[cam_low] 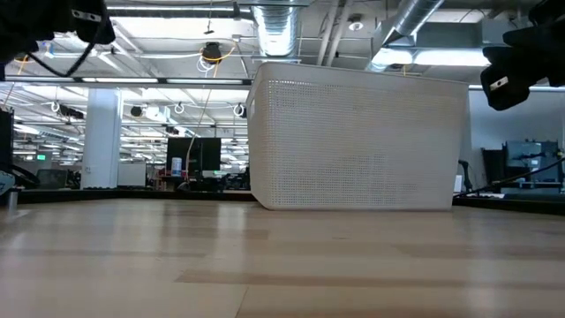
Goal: Pick & place medical supplies in basket/bin
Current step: Return to Home Position
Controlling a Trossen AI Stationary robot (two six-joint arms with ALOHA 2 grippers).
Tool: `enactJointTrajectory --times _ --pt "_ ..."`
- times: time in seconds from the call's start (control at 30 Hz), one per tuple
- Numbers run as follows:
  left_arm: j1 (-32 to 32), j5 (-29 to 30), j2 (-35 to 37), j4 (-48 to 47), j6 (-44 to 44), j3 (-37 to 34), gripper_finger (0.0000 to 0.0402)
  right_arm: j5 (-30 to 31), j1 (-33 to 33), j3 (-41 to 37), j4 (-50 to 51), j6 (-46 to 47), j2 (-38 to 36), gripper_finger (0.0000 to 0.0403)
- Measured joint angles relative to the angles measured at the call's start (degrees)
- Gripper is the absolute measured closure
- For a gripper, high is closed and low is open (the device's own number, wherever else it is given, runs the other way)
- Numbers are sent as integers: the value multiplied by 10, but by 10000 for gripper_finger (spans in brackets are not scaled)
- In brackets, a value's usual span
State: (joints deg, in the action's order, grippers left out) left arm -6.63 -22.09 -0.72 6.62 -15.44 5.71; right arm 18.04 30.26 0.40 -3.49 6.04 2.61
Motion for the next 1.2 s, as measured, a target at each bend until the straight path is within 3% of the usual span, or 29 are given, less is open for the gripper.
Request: enactJointTrajectory --times 0.17,0.37,0.53,0.73,1.2 --pt "0 60 5 111 40 -50 401 0 0 0 0 0 0 294" --pt "0 137 5 72 42 -46 401 0 0 0 0 0 0 294" --pt "0 131 3 -53 72 -44 401 0 0 0 0 0 0 294" --pt "-1 145 -27 -58 190 -42 401 0 0 0 0 0 0 294" --pt "-1 151 -34 -61 202 -42 401 0 0 0 1 0 0 294"
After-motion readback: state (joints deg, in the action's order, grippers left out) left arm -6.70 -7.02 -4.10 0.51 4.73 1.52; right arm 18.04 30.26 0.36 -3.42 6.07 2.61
